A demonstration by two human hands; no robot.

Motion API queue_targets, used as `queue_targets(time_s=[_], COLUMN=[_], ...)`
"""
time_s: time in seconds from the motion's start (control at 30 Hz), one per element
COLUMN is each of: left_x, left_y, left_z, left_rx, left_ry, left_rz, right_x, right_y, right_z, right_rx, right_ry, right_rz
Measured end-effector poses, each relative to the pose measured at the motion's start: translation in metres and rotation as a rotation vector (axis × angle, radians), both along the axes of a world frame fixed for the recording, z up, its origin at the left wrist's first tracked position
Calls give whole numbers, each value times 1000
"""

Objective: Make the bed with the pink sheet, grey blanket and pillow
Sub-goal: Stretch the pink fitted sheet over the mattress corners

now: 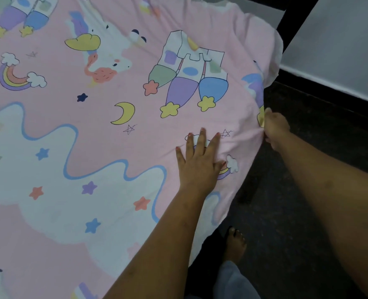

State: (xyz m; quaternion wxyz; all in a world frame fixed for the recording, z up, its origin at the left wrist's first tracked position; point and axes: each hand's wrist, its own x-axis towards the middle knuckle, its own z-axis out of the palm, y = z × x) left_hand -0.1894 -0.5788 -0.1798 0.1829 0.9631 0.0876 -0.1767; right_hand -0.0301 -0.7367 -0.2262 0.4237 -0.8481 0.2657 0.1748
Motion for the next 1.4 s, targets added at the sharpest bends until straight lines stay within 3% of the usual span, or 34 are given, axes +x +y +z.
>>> queue_targets(time_s=[0.13,0.23,0.4,0.47,0.57,0.63,0.83,1.03,1.17,1.33,1.4], left_x=[21,40,64,73,85,96,123,154,191,229,243], left_y=[-10,-18,-32,-35,-38,-36,-34,-41,-46,-41,-38], left_z=[1,2,3,7,18,23,22,9,3,4,1], left_rx=[26,25,26,3,-14,-13,-32,-3,-10,-65,-64], left_ry=[28,50,49,43,40,49,85,31,-10,-8,-18], left_rz=[0,1,25,39,22,23,21,18,-18,-90,-121], right_x=[40,69,94,104,123,129,142,177,200,209,210], right_y=[10,26,17,-8,-59,-69,-55,-45,-31,-14,-12], right_z=[13,27,25,30,39,40,22,32,33,17,8], right_rx=[267,313,129,-29,-278,-297,-79,106,284,347,398], right_ry=[75,48,-127,-189,-172,-143,29,-33,169,390,356], right_rz=[-61,-20,113,113,72,96,-12,27,85,59,20])
